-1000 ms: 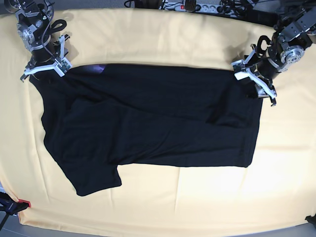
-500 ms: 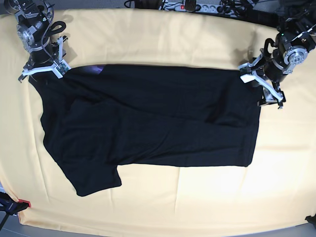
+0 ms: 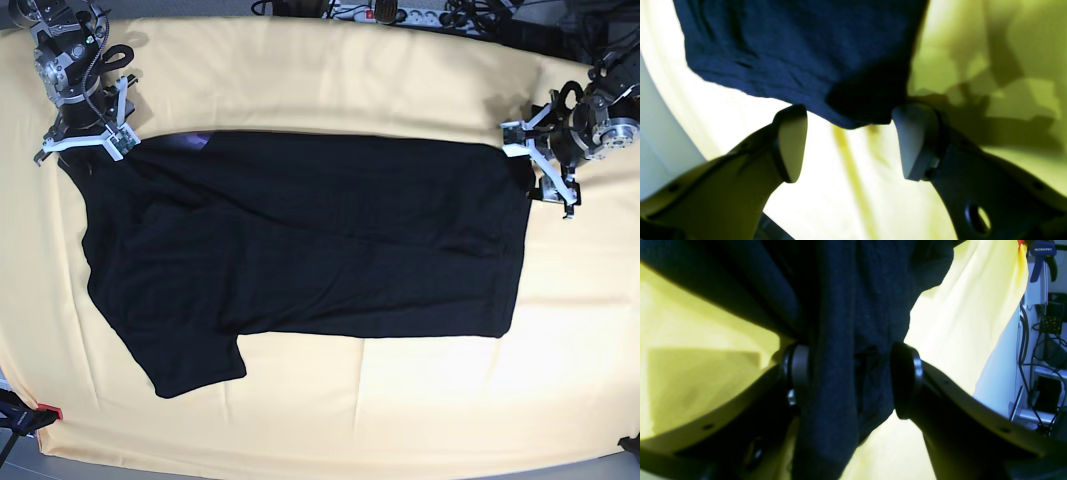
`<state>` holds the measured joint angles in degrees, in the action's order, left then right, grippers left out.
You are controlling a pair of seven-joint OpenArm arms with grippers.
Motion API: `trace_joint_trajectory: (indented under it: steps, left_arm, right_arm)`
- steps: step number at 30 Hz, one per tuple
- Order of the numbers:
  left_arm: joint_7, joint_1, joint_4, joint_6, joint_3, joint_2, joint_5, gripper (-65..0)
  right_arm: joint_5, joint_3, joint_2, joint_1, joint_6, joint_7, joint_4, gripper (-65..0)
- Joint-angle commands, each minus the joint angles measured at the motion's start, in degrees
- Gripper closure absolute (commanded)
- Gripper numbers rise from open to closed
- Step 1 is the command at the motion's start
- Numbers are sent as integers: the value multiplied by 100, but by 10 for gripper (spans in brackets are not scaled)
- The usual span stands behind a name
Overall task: Fold the T-shirt properly
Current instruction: 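Drag the shirt edge with both grippers to straighten it flat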
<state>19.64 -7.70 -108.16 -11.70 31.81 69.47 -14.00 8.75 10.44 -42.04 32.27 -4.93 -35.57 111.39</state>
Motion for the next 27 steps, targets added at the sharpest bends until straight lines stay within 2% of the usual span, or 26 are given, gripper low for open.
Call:
trace_joint_trajectory:
  steps: [1, 3, 8, 11, 13, 15, 18, 19, 22, 25, 27]
  left_arm:
    - [-74, -2, 2, 264, 0, 20, -9, -428]
    - [-76, -2, 0, 605, 0, -31, -216, -409]
    - [-9, -4, -127, 636, 0, -92, -352, -122]
    - [33, -4, -319, 645, 0, -90, -352, -6]
    - [35, -4, -402, 647, 0, -90, -350, 0]
    - [33, -4, -420, 693, 0, -92, -350, 0]
    - [61, -2, -420, 754, 0, -90, -354, 0]
    - [87, -2, -420, 752, 0, -90, -354, 0]
    - [142, -4, -420, 745, 0, -68, -352, 0]
    - [138, -4, -422, 688, 0, 26, -350, 0]
    - [133, -4, -424, 470, 0, 133, -345, 0]
  right_arm:
    - [7, -35, -81, 11, 4, -107, 24, -347]
    - [4, -35, -81, 9, 11, -79, 24, -347]
    - [28, -35, -81, 9, 151, -39, 24, -347]
    - [28, -35, -81, 11, 146, -42, 24, -338]
    - [28, -35, -83, 11, 146, -42, 24, -314]
    - [28, -35, -81, 9, 146, -42, 24, -248]
    - [28, -35, -83, 11, 149, -59, 24, -38]
    - [28, -35, -83, 11, 146, -85, 24, 0]
    - [68, -35, -85, 11, 133, -197, 24, 0]
    - [278, -35, -87, 20, -17, -431, 26, 0]
    - [374, -35, -92, 26, -31, -634, 26, 0]
